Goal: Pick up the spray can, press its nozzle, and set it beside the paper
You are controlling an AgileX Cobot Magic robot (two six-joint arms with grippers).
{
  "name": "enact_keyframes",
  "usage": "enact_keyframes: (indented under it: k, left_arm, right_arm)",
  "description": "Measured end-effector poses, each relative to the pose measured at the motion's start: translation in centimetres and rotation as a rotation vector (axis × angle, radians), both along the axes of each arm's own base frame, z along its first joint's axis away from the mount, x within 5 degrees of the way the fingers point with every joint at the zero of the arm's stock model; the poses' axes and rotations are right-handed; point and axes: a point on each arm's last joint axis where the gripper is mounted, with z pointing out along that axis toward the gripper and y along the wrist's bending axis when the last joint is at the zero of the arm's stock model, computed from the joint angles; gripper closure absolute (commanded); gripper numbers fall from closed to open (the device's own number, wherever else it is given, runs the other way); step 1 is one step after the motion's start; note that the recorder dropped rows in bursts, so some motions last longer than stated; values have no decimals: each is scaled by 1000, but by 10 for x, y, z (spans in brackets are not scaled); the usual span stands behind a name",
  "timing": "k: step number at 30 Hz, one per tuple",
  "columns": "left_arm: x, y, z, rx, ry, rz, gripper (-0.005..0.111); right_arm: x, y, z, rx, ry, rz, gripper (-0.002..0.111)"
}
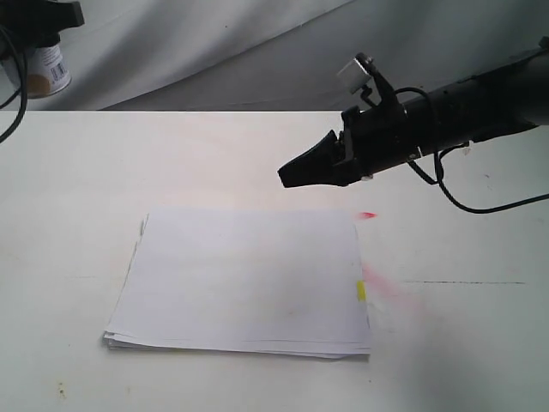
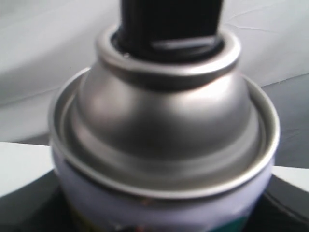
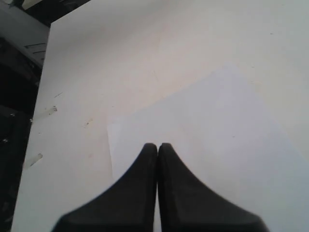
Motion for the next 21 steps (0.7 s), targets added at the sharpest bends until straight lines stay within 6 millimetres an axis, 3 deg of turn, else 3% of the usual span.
enact_keyframes:
  k: [6, 12, 16, 21]
  left_arm:
    - [0, -3, -1, 39, 12, -51, 107]
    - [0, -4, -1, 65, 13, -61, 107]
    - [0, -4, -1, 72, 14, -63, 107]
    - [0, -4, -1, 72, 14, -63, 107]
  right_arm:
    - [-19, -3, 40, 32, -80, 43, 108]
    - [-68, -17, 79, -15, -210, -8, 108]
    - [-94, -30, 77, -87, -267, -137, 108]
    - [-102, -41, 61, -166, -285, -260, 108]
